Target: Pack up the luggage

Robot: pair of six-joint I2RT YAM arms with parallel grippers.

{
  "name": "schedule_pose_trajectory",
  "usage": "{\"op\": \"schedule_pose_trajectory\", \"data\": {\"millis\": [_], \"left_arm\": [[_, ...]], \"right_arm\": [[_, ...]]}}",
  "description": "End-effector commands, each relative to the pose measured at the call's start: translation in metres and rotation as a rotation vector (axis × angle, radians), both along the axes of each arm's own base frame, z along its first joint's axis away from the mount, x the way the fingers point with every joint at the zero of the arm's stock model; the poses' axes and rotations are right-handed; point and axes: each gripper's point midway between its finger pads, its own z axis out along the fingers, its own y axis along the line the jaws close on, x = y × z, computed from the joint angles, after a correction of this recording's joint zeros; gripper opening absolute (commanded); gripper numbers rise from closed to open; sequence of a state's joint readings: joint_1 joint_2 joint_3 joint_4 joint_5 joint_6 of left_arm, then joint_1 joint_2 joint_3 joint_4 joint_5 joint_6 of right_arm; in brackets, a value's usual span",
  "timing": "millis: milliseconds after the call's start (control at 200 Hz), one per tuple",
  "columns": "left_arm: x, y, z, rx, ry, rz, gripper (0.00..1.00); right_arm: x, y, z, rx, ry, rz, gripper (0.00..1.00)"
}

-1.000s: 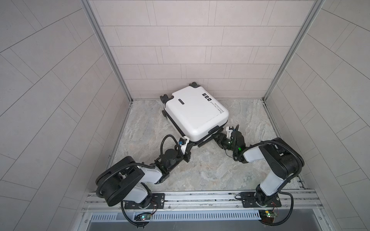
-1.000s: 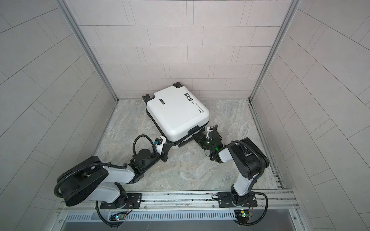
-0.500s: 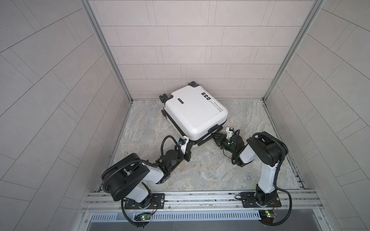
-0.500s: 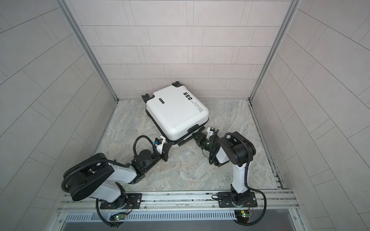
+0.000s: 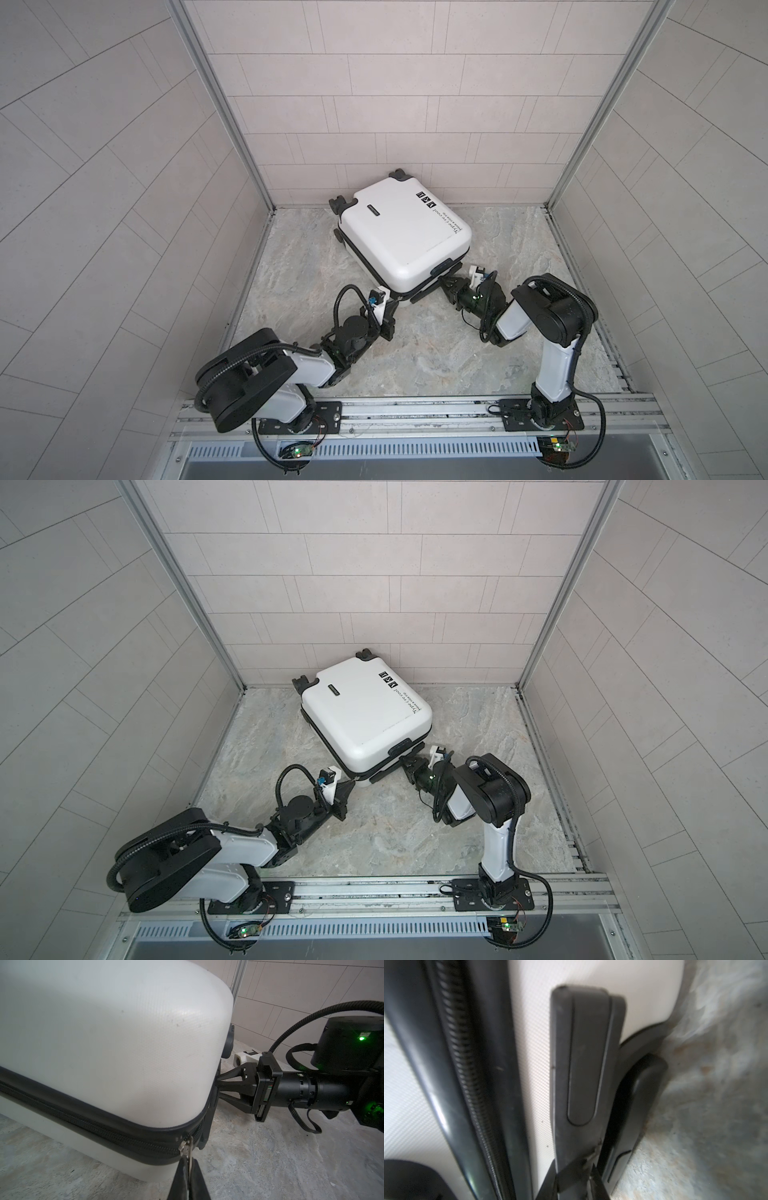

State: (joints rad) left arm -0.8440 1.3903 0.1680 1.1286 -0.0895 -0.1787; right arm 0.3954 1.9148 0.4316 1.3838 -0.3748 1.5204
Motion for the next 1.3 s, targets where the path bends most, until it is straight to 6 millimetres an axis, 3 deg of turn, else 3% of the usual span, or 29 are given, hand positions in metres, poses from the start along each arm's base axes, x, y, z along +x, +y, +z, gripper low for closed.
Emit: {"op": "schedule_pose_trajectory", "data": {"millis": [0, 290, 505, 545, 851, 1086, 1296], "left_arm": [[-0.030, -0.014, -0.028, 0.020, 0.121, -0.118, 0.00], [-0.035, -0.052, -0.026, -0.032, 0.106, -0.186, 0.00], [-0.034, -0.081, -0.015, -0.059, 0.033, -0.197, 0.00], [-0.029, -0.089, -0.003, -0.070, -0.005, -0.185, 0.00], [-0.021, -0.104, 0.015, -0.077, -0.072, -0.125, 0.00], [-0.028, -0.116, 0.011, -0.061, -0.081, -0.119, 0.00], [-0.024, -0.114, 0.010, -0.034, -0.107, -0.053, 0.00]], "right_arm": [[0.006, 0.008, 0.010, -0.062, -0.069, -0.031, 0.00], [-0.006, 0.037, 0.016, -0.091, -0.095, -0.006, 0.00], [-0.018, 0.049, 0.018, -0.120, -0.105, -0.001, 0.00], [-0.021, 0.051, 0.017, -0.128, -0.105, 0.000, 0.00], [-0.039, 0.078, 0.018, -0.141, -0.116, 0.035, 0.00], [-0.049, 0.100, 0.015, -0.124, -0.116, 0.072, 0.00], [-0.068, 0.121, 0.014, -0.126, -0.121, 0.102, 0.00]]}}
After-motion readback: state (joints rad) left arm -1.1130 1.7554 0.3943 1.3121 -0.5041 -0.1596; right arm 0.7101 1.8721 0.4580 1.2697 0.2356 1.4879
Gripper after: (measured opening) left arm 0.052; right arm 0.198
